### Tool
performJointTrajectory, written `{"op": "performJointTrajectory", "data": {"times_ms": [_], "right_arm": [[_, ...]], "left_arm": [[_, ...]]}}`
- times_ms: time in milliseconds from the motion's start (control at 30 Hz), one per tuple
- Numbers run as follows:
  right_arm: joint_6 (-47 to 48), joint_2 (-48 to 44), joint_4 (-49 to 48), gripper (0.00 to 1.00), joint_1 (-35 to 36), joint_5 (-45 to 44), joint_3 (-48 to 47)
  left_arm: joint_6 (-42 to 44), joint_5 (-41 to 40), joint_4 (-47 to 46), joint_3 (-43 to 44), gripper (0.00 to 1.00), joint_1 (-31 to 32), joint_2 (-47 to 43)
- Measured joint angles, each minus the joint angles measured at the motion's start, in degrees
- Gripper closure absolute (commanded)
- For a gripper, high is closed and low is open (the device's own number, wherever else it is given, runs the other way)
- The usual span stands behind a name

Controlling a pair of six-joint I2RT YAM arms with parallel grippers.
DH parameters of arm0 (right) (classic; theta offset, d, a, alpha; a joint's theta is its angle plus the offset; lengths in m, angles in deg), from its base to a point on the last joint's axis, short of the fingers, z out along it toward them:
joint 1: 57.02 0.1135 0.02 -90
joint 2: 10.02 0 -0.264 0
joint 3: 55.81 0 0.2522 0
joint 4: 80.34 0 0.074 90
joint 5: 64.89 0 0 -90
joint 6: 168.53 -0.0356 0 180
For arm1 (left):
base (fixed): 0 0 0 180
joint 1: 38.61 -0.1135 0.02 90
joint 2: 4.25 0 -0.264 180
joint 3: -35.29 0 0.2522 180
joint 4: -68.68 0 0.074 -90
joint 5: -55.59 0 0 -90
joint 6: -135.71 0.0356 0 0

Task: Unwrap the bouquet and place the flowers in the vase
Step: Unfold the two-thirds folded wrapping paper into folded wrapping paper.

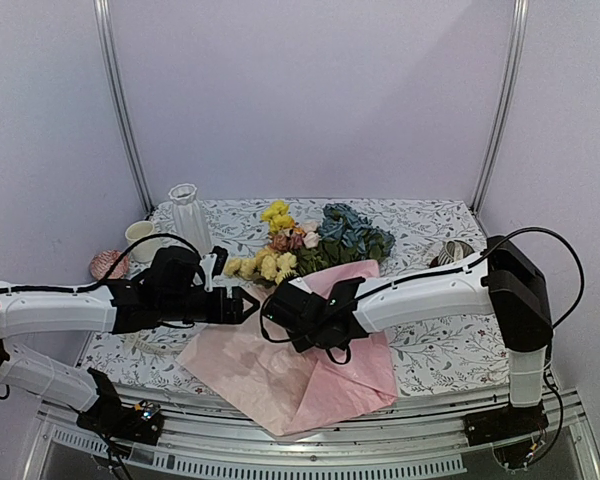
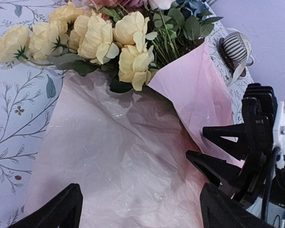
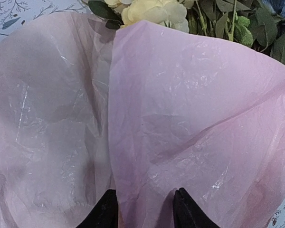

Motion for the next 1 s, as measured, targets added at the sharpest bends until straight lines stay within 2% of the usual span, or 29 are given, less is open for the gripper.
{"op": "performJointTrajectory", "data": {"times_ms": [67,100,300,400,667,1000], "right_arm": [[0.0,0.0,0.2,0.93,0.0,-0.7,0.0],[-0.2,0.0,0.3,0.96,0.0,-1.0,0.0],[-0.3,-1.0,-0.2,0.97,-0.4,-2.3,0.7],[-0.1,-5.4,-1.6,0.97,-0.8,-2.5,4.2],[0.0,-24.6,-5.3,0.97,-6.4,-1.9,14.6],[-4.3,-52.3,-4.9,0.96,-22.4,1.0,39.9]], "left_arm": [[0.0,0.0,-0.1,0.0,0.12,0.0,0.1],[0.0,0.1,-0.1,0.0,0.12,0.0,0.1],[0.4,0.2,-0.1,0.6,0.12,0.0,0.2],[0.5,0.2,-0.2,1.2,0.12,0.0,0.8],[0.5,0.7,-0.2,1.3,0.12,0.0,1.9],[0.5,1.2,-0.8,1.6,0.12,0.1,3.5]]}}
